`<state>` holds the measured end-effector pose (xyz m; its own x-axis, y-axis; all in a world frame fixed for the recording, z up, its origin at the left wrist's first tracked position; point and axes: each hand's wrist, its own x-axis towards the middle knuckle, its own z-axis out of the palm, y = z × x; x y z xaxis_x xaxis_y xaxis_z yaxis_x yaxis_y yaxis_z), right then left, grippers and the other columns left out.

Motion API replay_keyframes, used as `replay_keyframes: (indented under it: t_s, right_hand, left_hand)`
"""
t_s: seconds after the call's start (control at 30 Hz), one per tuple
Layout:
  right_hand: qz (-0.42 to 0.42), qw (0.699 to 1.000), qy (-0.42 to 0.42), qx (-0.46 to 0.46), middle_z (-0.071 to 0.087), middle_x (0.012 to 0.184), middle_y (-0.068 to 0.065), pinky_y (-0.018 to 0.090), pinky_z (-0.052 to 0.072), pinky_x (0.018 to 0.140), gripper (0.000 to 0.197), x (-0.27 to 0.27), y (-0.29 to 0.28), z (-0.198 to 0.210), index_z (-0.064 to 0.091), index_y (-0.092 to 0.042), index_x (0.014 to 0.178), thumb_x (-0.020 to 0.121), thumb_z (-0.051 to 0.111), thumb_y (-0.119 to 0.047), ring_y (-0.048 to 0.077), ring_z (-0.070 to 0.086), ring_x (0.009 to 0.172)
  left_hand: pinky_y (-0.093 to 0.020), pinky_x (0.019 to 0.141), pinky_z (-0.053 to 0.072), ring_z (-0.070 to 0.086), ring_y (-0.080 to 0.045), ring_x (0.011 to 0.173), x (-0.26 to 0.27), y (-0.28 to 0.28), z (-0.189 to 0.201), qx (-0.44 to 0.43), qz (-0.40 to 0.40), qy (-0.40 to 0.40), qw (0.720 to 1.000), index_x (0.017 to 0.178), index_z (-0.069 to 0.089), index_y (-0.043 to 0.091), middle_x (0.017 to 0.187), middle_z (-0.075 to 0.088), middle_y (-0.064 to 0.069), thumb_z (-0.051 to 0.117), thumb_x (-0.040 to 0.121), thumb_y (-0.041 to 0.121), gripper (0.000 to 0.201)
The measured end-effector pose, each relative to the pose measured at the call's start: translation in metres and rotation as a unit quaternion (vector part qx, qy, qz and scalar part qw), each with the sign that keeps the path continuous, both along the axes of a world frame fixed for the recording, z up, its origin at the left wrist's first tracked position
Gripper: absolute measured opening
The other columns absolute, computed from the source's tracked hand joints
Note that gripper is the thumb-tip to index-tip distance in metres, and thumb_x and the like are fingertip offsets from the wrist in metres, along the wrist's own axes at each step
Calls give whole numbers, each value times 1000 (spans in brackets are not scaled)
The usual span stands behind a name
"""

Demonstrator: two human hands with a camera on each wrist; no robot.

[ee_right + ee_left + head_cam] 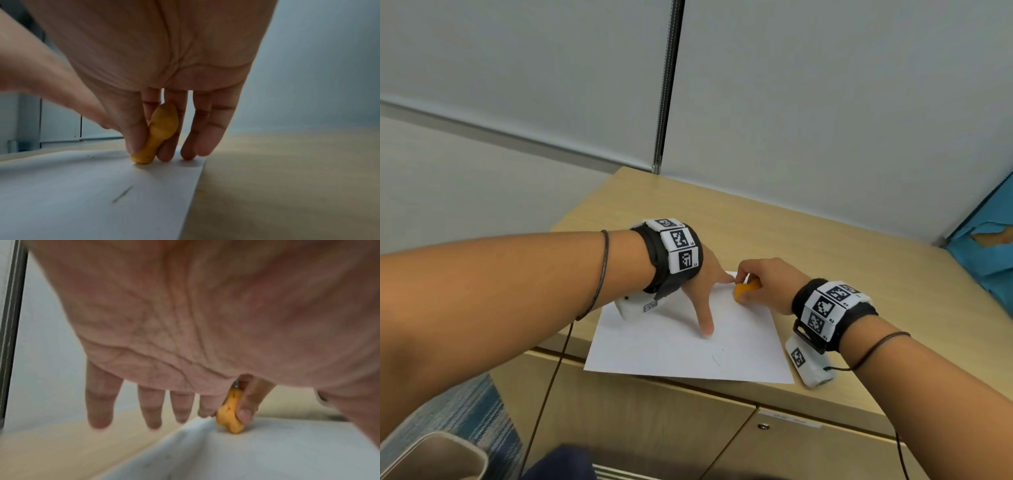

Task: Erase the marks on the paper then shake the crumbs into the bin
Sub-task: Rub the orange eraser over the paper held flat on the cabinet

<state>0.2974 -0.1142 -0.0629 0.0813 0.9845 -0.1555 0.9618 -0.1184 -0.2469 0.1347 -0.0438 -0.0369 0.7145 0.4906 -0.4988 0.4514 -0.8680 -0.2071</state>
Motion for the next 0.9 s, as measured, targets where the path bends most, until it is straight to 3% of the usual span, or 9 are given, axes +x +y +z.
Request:
replay_keyframes:
  t_s: [0.1, 0.2, 0.3, 0.37, 0.47, 0.67, 0.77, 0.9]
  right_hand:
    - [-1, 999, 33, 21, 64, 96, -5, 27, 47, 71, 18, 4, -1, -6, 67, -25, 100, 84, 74, -32, 15, 58, 85]
    - [-14, 998, 50, 20, 64, 94, -4, 28, 50, 69, 20, 4, -2, -6, 68, -24, 98, 83, 76, -35, 16, 60, 83]
    - [-6, 994, 104, -15, 68, 87, -1, 33, 59, 69, 18, 0, -13, -7, 67, -20, 94, 84, 76, -31, 16, 66, 75]
    - [40, 992, 114, -42, 68, 78, -4, 25, 54, 60, 15, -8, -26, -8, 66, -21, 92, 84, 76, -29, 11, 65, 67]
    - [94, 993, 53, -38, 63, 75, -10, 20, 46, 62, 15, -13, -33, -8, 65, -24, 90, 84, 75, -33, 6, 59, 65]
    - [-20, 999, -16, 22, 62, 88, -2, 28, 47, 65, 19, 5, -5, -5, 61, -21, 90, 87, 68, -39, 17, 61, 78]
    - [31, 996, 69, -41, 69, 75, -1, 36, 58, 60, 17, -7, -20, -7, 61, -19, 88, 86, 71, -32, 15, 65, 62]
    - [103, 983, 72, -132, 70, 71, 0, 29, 56, 57, 17, -16, -28, 4, 64, -22, 90, 85, 75, -35, 9, 62, 57]
  left_hand:
    - [-52, 122, 12, 3, -29, 155, 0, 7, -20, -64, -2, 10, 998, 155, -21, 36, 168, -14, 3, 71, 66, 79, 136]
    - [-61, 119, 2, -14, -35, 153, 0, 7, -35, -69, -2, 9, 998, 151, -29, 39, 164, -28, 2, 71, 63, 81, 140]
    - [-64, 117, 2, -16, -38, 152, 3, 9, -41, -59, -8, 6, 998, 151, -28, 40, 163, -30, 1, 70, 59, 85, 142]
    - [-65, 117, 3, -17, -38, 152, 2, 10, -44, -52, -6, 9, 999, 154, -24, 39, 163, -30, 1, 69, 60, 85, 139]
    - [-65, 117, 2, -19, -35, 151, 1, 10, -47, -51, -11, 3, 999, 154, -23, 38, 163, -31, 2, 68, 60, 86, 139]
    - [-67, 115, -1, -21, -33, 151, 0, 13, -50, -55, -2, 4, 999, 152, -29, 37, 162, -33, 5, 68, 59, 86, 142]
    - [-66, 116, -2, -22, -34, 151, 0, 14, -52, -54, 0, 3, 999, 152, -27, 36, 162, -33, 4, 68, 59, 86, 142]
    - [-64, 117, -1, -22, -32, 151, 2, 16, -54, -67, 1, -13, 998, 154, -26, 34, 163, -30, 4, 71, 56, 85, 147]
